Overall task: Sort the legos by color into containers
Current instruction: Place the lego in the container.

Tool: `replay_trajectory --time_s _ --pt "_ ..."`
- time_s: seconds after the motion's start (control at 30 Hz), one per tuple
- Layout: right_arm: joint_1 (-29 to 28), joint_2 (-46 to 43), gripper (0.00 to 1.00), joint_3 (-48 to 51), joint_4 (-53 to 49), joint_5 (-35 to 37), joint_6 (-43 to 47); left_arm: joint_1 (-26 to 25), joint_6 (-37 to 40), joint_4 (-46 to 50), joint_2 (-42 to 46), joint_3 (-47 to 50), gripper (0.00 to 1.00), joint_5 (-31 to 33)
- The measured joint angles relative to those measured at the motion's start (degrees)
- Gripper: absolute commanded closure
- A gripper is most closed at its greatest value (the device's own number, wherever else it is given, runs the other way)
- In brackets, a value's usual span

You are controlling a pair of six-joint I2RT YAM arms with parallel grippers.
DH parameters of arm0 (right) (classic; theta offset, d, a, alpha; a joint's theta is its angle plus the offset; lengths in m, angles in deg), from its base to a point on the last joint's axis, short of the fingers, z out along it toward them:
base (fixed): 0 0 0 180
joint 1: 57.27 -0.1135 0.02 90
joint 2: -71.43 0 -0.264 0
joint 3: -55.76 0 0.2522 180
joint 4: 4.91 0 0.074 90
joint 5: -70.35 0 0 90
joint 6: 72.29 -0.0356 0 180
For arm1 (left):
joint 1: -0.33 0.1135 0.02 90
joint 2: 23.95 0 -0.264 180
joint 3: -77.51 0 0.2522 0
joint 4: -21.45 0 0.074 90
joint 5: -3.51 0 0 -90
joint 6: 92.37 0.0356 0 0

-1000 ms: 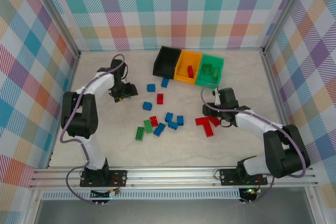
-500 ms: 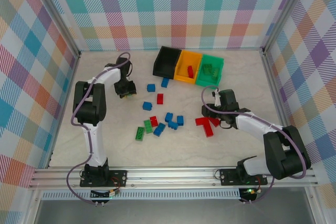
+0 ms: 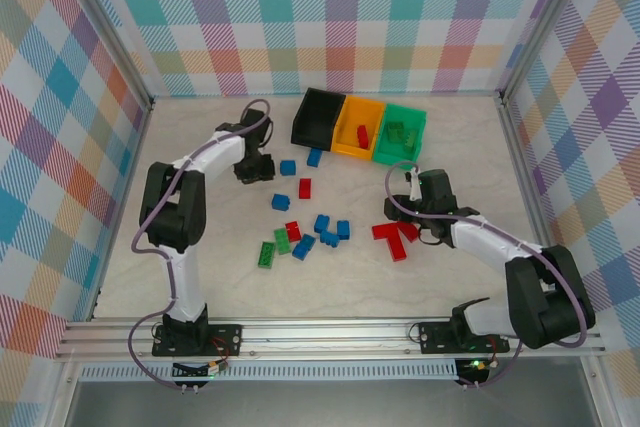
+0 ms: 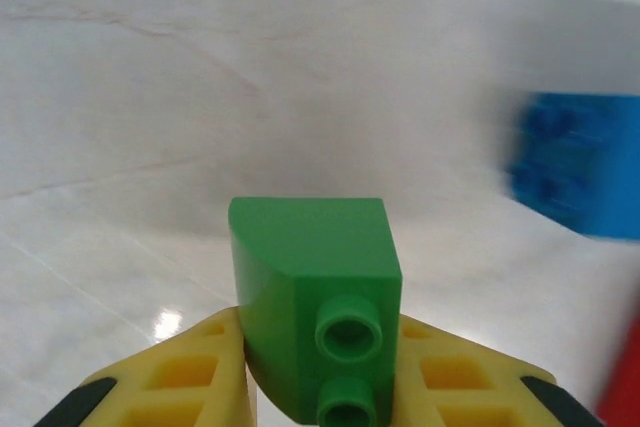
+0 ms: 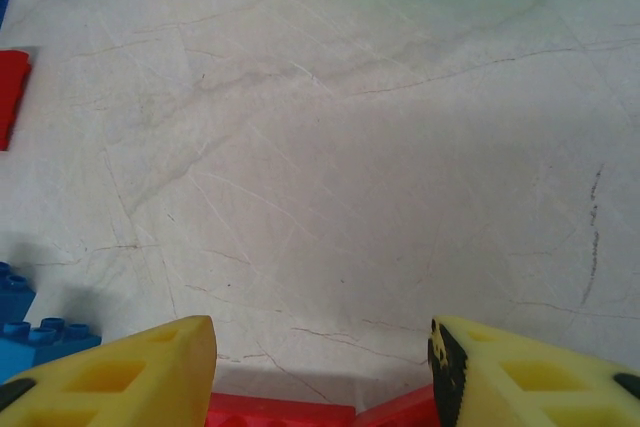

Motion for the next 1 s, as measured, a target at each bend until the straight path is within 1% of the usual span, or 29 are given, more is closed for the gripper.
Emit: replay_trajectory --time_s 0.1,0.23,0.33,0.47,0.6,0.67,0.77,0.87,1.0 --pt "0.0 -2.1 0.41 1.0 0.2 1.0 -0.5 -4.8 -0.3 0.2 1.7 -2.4 0.71 0.6" --pt "0.2 -5.9 0.41 3.0 0.3 2.8 -1.5 -10.5 -1.6 -0.4 1.2 -9.9 0.72 0.2" --pt "0.3 -9.6 0.41 4.7 0.2 4.3 -2.5 -13.8 -2.8 -2.0 -1.7 -18.0 0.72 -1.0" --pt "0.6 -14.1 0.41 6.2 -1.4 5.5 -3.7 -17.6 -4.4 -4.6 -10.0 -31.6 0.72 -3.3" --pt "0.9 -18.3 0.41 7.3 -3.5 6.1 -4.9 -19.8 -7.2 -7.5 -19.9 -42.8 0.72 -7.3" --pt "1.0 -20.4 0.41 7.7 -4.8 6.5 -5.2 -20.3 -9.2 -9.7 -24.3 -46.7 0.74 -9.3" --pt "1.2 -22.8 0.41 8.1 -6.1 6.6 -5.8 -20.7 -13.8 -15.9 -28.9 -48.0 0.78 -12.3" --pt "1.3 -24.1 0.40 8.4 -7.0 6.5 -5.8 -20.8 -20.1 -24.9 -33.8 -49.2 0.82 -14.7" --pt "1.3 -24.2 0.41 8.8 -7.5 6.4 -5.9 -21.1 -27.5 -34.8 -41.3 -57.0 0.82 -16.3"
